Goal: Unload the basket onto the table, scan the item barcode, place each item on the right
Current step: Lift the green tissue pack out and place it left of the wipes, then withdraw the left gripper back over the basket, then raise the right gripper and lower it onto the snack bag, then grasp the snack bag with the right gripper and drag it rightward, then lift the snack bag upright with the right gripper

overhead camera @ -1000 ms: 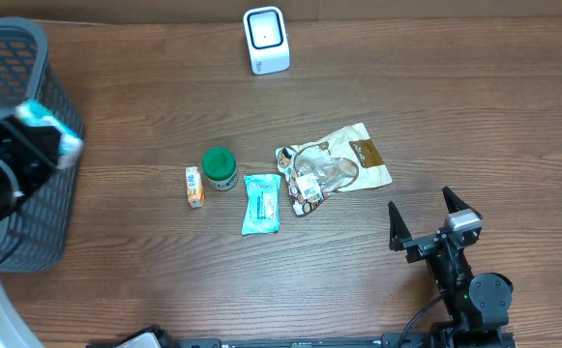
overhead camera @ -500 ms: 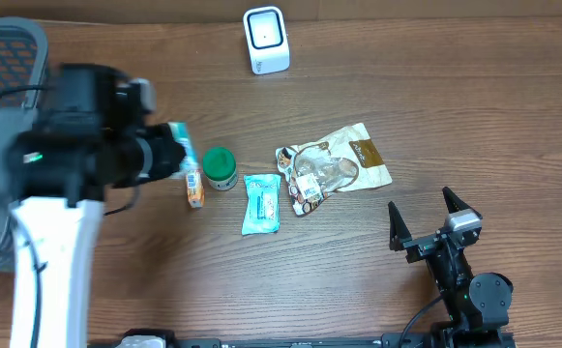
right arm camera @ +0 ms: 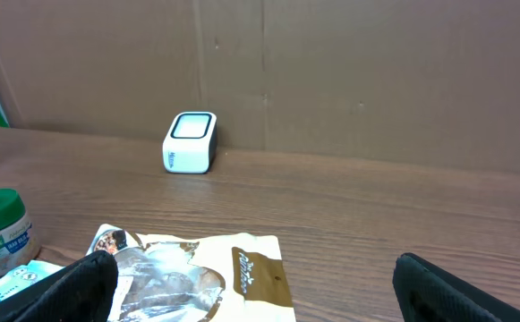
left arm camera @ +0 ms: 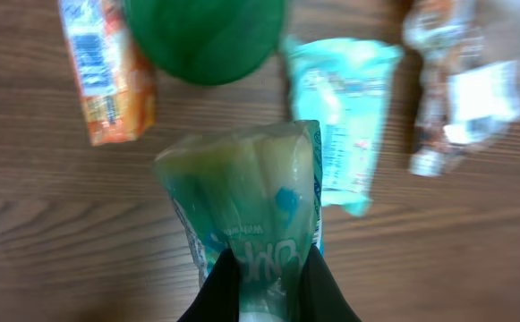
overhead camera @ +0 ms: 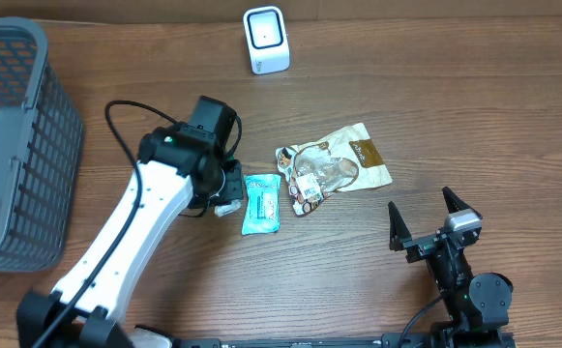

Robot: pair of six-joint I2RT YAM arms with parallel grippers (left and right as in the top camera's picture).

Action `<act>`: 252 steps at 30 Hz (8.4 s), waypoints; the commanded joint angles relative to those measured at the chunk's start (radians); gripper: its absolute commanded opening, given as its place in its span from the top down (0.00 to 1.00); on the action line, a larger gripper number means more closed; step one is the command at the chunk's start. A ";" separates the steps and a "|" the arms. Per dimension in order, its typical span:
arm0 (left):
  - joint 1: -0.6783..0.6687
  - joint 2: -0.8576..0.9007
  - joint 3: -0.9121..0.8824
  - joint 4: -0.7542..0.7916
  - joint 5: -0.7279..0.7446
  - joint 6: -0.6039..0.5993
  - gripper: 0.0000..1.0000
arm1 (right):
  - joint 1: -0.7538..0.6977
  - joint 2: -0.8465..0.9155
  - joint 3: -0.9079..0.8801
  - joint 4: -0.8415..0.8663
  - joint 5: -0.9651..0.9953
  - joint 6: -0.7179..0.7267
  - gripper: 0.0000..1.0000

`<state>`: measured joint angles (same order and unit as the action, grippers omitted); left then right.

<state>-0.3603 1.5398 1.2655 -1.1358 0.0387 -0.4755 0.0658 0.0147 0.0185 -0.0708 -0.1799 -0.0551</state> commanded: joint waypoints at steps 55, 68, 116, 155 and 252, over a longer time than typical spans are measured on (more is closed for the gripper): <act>0.771 -0.016 0.845 -0.397 -0.143 0.428 0.00 | -0.005 -0.012 -0.011 0.006 -0.005 0.005 0.00; 0.771 -0.016 0.845 -0.397 -0.143 0.428 0.00 | -0.003 -0.012 -0.010 0.013 -0.045 0.007 0.00; 0.771 -0.016 0.845 -0.397 -0.143 0.428 0.00 | 0.162 1.755 1.729 -0.964 -0.075 0.126 0.02; 0.771 -0.016 0.845 -0.397 -0.143 0.428 0.01 | 0.547 2.076 1.602 -0.744 0.402 -0.092 0.00; 0.771 -0.016 0.845 -0.397 -0.143 0.428 0.00 | -0.133 2.088 1.326 -1.157 -0.682 -0.592 0.00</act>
<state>0.4076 1.5215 2.0964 -1.5337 -0.0952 -0.0700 -0.0803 2.1178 1.4147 -1.2636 -0.8528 -0.6254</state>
